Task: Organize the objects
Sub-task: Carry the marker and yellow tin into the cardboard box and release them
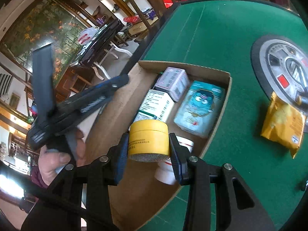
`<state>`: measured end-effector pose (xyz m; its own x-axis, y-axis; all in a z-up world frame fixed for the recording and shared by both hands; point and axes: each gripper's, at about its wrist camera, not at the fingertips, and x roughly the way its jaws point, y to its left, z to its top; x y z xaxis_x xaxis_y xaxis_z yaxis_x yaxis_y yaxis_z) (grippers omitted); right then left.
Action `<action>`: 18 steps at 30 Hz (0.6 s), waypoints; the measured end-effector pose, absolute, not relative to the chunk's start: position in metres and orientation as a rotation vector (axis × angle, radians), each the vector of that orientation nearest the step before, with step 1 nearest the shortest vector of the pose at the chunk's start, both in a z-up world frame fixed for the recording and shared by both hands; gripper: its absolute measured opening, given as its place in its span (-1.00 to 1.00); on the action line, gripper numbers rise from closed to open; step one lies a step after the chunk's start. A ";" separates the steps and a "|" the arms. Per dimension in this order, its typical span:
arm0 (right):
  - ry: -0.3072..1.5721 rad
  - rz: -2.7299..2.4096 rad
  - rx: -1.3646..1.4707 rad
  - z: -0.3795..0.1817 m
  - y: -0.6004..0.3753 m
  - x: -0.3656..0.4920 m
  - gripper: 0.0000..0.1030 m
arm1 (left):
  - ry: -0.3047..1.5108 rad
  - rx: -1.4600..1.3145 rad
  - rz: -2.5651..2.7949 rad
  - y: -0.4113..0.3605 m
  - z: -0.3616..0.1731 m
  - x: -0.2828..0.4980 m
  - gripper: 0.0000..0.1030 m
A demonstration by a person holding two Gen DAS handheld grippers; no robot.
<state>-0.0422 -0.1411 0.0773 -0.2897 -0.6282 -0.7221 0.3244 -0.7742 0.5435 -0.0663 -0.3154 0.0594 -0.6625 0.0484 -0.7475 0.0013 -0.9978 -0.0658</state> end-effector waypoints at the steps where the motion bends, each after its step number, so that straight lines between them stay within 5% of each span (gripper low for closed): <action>1: -0.389 -2.088 1.358 0.079 -0.144 -0.044 -0.25 | -0.131 -1.256 2.869 -0.324 0.065 -0.061 -0.36; 3: -0.378 -2.070 1.350 0.083 -0.156 -0.050 -0.25 | -0.265 -1.209 2.907 -0.345 0.073 -0.048 -0.05; 18: -0.092 -2.199 1.355 0.067 -0.254 -0.104 -0.26 | -0.704 -1.071 2.918 -0.385 0.061 0.004 -0.05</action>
<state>-0.1038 -0.2535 0.0670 -0.3404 -0.4845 -0.8059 0.4155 -0.8463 0.3333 0.0037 -0.3851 0.0605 -0.7730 0.1071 -0.6253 0.1899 -0.9014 -0.3892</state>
